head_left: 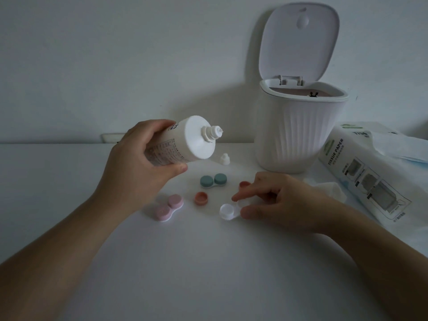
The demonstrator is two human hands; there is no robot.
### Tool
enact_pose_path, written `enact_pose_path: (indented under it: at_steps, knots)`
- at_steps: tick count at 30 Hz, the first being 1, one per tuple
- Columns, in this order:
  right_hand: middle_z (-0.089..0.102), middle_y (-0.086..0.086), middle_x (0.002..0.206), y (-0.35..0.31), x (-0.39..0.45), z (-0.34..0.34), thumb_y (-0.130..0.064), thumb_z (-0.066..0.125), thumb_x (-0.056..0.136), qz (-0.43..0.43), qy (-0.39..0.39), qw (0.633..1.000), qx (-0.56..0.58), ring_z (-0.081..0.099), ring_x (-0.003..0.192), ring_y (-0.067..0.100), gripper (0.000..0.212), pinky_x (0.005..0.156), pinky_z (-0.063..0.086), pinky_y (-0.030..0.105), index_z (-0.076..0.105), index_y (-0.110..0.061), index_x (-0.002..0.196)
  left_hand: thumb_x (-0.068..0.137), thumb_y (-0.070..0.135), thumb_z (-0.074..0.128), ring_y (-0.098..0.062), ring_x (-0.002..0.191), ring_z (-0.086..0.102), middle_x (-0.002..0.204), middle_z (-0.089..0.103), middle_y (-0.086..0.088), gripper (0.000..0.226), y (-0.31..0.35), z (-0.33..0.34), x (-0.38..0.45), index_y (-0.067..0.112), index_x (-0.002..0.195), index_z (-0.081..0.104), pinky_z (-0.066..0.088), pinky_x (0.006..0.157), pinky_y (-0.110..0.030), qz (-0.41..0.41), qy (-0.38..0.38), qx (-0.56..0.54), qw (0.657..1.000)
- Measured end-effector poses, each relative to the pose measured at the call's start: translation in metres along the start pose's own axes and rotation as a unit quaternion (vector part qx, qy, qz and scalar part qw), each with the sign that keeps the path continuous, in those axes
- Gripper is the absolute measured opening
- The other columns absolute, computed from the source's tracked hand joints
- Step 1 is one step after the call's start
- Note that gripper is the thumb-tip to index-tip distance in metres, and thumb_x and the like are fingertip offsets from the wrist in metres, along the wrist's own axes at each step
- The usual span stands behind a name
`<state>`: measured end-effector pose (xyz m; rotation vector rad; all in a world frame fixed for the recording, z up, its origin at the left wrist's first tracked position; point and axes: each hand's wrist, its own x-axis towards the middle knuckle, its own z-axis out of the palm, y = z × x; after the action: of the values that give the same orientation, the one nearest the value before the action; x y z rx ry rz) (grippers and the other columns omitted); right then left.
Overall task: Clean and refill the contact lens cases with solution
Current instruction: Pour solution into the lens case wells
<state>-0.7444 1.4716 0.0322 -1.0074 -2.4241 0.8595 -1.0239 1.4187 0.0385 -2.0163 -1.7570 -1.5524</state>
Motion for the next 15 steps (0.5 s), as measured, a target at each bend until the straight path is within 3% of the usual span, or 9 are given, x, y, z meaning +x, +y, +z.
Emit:
enact_pose_path:
  at_steps: [2,4,7,11,15]
  knots:
    - [0.048,-0.008,0.079,-0.0008,-0.0005,-0.0004,-0.038,0.081,0.079,0.009,-0.013,1.000,-0.024,0.053,0.074,0.001,0.024,0.075,0.038,0.011,0.074,-0.045,0.101,0.064,0.017,0.091,0.024,0.105,0.049,0.115,0.060,0.030,0.068,0.0005,0.0009,-0.0007,0.037,0.122,0.061,0.033,0.082,0.005,-0.001,-0.002,-0.004,1.000]
    - [0.050,-0.007,0.082,-0.0013,-0.0010,0.0000,-0.039,0.080,0.080,0.017,-0.019,0.999,-0.035,0.057,0.081,0.000,0.025,0.080,0.038,0.008,0.072,-0.049,0.101,0.064,0.018,0.092,0.023,0.105,0.050,0.115,0.061,0.030,0.068,0.0010,0.0015,-0.0012,0.038,0.121,0.061,0.033,0.083,0.005,0.001,-0.005,-0.004,1.000]
    - [0.050,-0.008,0.082,0.0003,-0.0016,0.0016,-0.039,0.079,0.081,0.021,-0.018,0.999,-0.034,0.063,0.096,0.004,0.028,0.095,0.043,0.019,0.067,-0.055,0.102,0.064,0.019,0.092,0.022,0.106,0.050,0.115,0.061,0.028,0.068,0.0007,0.0016,-0.0011,0.038,0.121,0.061,0.033,0.083,0.004,0.004,-0.008,-0.003,1.000]
    - [0.049,-0.010,0.081,0.0037,-0.0004,0.0028,-0.042,0.077,0.083,0.030,-0.008,0.999,-0.042,0.058,0.084,-0.005,0.033,0.084,0.038,0.010,0.062,-0.060,0.107,0.064,0.019,0.093,0.021,0.106,0.051,0.116,0.062,0.025,0.069,-0.0003,0.0018,-0.0016,0.037,0.122,0.061,0.033,0.083,0.004,0.002,-0.010,-0.002,1.000]
    - [0.054,-0.012,0.079,0.0058,0.0003,0.0039,-0.038,0.082,0.079,0.026,0.022,0.998,-0.051,0.053,0.070,-0.006,0.030,0.068,0.038,0.007,0.063,-0.048,0.100,0.064,0.021,0.092,0.021,0.106,0.050,0.115,0.061,0.027,0.068,-0.0004,0.0009,-0.0017,0.038,0.122,0.060,0.033,0.083,0.004,0.000,-0.014,0.000,1.000]
